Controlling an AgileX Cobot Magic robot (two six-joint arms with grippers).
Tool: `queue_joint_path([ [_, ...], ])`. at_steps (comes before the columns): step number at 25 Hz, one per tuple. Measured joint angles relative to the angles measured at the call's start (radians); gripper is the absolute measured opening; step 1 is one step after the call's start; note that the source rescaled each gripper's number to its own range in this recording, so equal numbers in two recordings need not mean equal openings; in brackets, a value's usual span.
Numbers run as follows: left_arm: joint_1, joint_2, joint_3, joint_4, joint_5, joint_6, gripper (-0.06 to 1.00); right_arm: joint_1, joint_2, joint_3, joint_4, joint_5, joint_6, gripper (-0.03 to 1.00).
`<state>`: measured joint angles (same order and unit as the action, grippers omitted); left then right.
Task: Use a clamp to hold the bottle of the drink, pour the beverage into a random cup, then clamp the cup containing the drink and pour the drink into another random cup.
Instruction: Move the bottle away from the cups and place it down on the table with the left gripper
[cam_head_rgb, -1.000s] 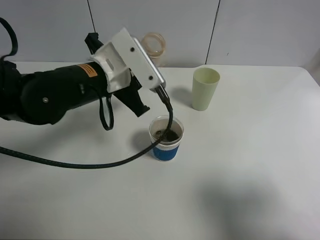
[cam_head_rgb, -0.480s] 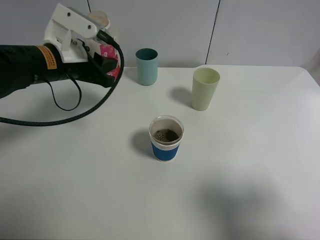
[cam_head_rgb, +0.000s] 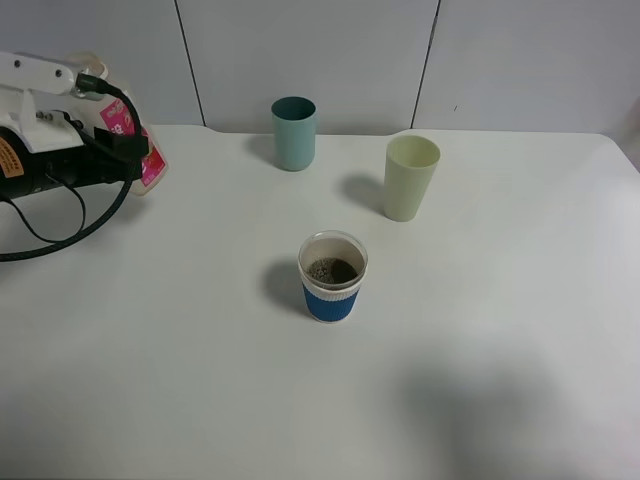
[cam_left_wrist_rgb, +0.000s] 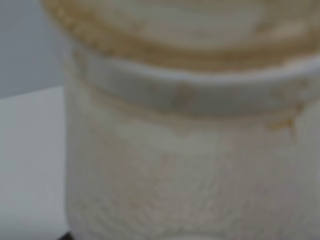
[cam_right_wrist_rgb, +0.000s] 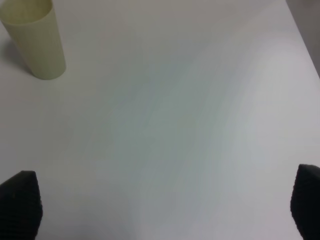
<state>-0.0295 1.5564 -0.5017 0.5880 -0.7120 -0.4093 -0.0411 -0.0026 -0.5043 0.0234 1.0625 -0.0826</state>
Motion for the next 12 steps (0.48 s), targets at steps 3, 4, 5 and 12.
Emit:
queue_joint_path([
  [3, 0.029, 0.023, 0.024, 0.002, -0.022, 0.019, 0.05, 0.000, 0.000, 0.000, 0.000, 0.000, 0.000, 1.00],
  [4, 0.037, 0.038, 0.032, 0.002, -0.025, 0.032, 0.05, 0.000, 0.000, 0.000, 0.000, 0.000, 0.000, 1.00],
  [5, 0.041, 0.055, 0.038, 0.003, -0.026, 0.049, 0.05, 0.000, 0.000, 0.000, 0.000, 0.000, 0.000, 1.00],
  [12, 0.044, 0.184, 0.052, 0.006, -0.132, 0.226, 0.05, 0.000, 0.000, 0.000, 0.000, 0.000, 0.000, 1.00],
])
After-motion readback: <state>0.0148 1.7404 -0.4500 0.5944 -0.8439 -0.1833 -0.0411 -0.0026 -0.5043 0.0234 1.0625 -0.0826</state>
